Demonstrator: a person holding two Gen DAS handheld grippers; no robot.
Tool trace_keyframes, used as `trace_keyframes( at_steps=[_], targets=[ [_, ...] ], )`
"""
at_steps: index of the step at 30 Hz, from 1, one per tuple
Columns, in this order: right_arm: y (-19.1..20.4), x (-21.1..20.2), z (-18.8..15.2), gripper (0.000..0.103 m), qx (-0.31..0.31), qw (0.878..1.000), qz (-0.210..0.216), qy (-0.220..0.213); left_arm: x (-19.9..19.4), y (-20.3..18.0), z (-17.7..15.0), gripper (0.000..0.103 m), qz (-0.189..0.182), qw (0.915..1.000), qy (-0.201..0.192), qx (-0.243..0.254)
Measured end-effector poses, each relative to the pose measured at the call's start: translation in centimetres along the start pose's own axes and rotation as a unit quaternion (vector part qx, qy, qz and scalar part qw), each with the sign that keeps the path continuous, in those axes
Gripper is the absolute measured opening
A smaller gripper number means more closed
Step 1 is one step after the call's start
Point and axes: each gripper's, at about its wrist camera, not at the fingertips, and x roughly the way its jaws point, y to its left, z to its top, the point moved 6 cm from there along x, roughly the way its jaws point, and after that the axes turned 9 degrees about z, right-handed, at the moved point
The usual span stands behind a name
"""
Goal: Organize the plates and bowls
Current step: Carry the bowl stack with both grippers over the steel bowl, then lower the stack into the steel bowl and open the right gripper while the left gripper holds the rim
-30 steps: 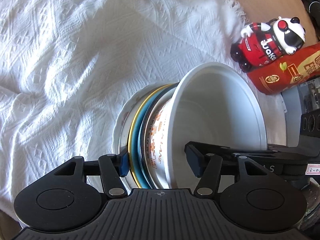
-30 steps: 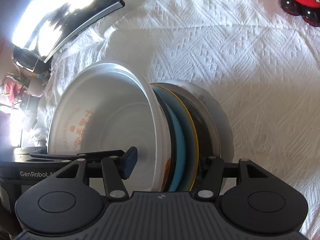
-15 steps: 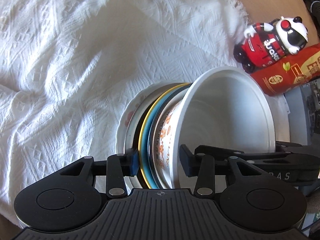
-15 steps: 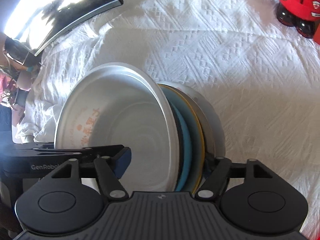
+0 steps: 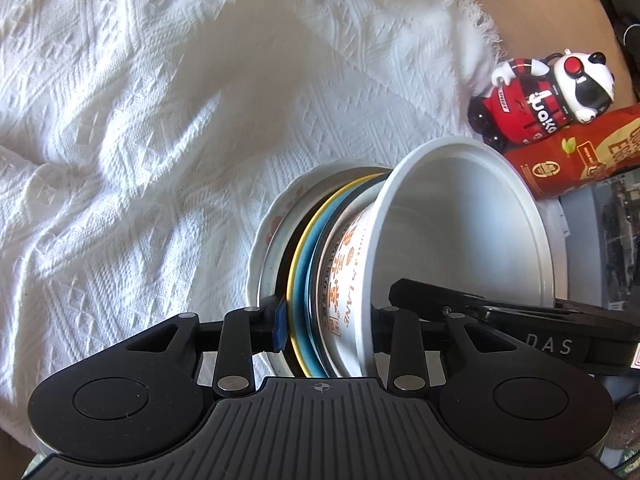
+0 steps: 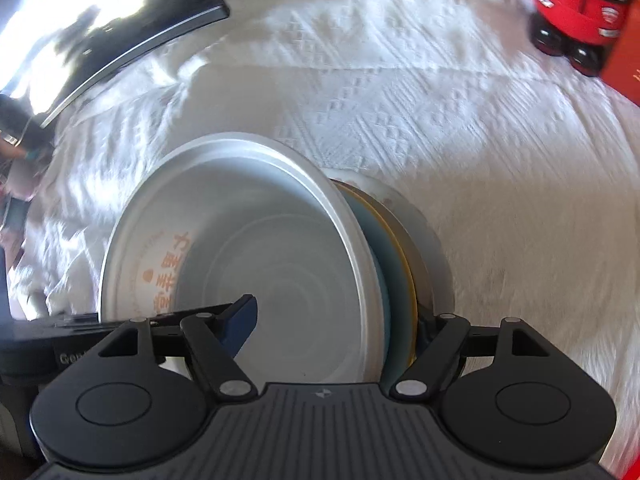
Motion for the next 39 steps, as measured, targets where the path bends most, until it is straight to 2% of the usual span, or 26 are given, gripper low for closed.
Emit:
trace_keyframes(
  at_steps=[6,11,13,17,18,21,23,24,27,30,35,39],
  targets=[
    [0.2,-1.5,-0.5,0.076,0.020,0.999,-0.019,-0.021,-0.2,-0.4,0.2,0.036,-0.012,0.9994,0.001,0.032],
    [-2.3,-2.5,-1.5,0.070,0.096,0.994,0.028,-0.035,-0.5,-0.8,0.4,0.034,-0.015,0.9988,-0.002,0.046],
    [-2.6,-2.8,-1.7,0.067,0.109,0.993,0.036,-0.039,-0.7,-1.0,0.5,0.034,-0.013,0.9986,-0.003,0.051],
    [-2.0,-4.3,-2.5,0.068,0.085,0.994,0.014,-0.066,-1.6,-1.8,0.6,0.034,0.006,0.9967,-0.018,0.079],
    [-1.6,-5.0,-2.6,0.068,0.064,0.995,-0.003,-0.081,-2.1,-2.0,0.6,0.037,0.011,0.9956,-0.028,0.089],
    [-0.2,-6.9,-2.7,0.068,0.014,0.993,-0.017,-0.115,-3.4,-2.1,0.9,0.035,0.026,0.9934,-0.050,0.100],
    [0.3,-7.3,-2.5,0.068,0.010,0.993,-0.001,-0.118,-4.0,-2.0,1.1,0.034,0.017,0.9940,-0.054,0.093],
    [0.5,-7.1,-2.2,0.068,0.013,0.993,0.007,-0.117,-4.4,-2.1,1.2,0.028,0.005,0.9942,-0.057,0.091],
    [0.9,-6.5,-2.2,0.070,0.022,0.993,0.025,-0.112,-5.7,-2.5,1.2,0.028,-0.004,0.9930,-0.065,0.099],
    [1.5,-6.3,-2.1,0.071,0.014,0.993,0.010,-0.119,-5.8,-2.5,1.3,0.028,-0.005,0.9934,-0.062,0.096],
    [1.5,-7.1,-2.1,0.071,0.016,0.991,0.023,-0.129,-6.4,-2.1,1.6,0.027,-0.035,0.9953,-0.050,0.075],
    [0.8,-7.5,-2.4,0.071,0.032,0.990,0.022,-0.139,-7.4,-2.7,1.9,0.026,-0.053,0.9939,-0.052,0.082]
  ],
)
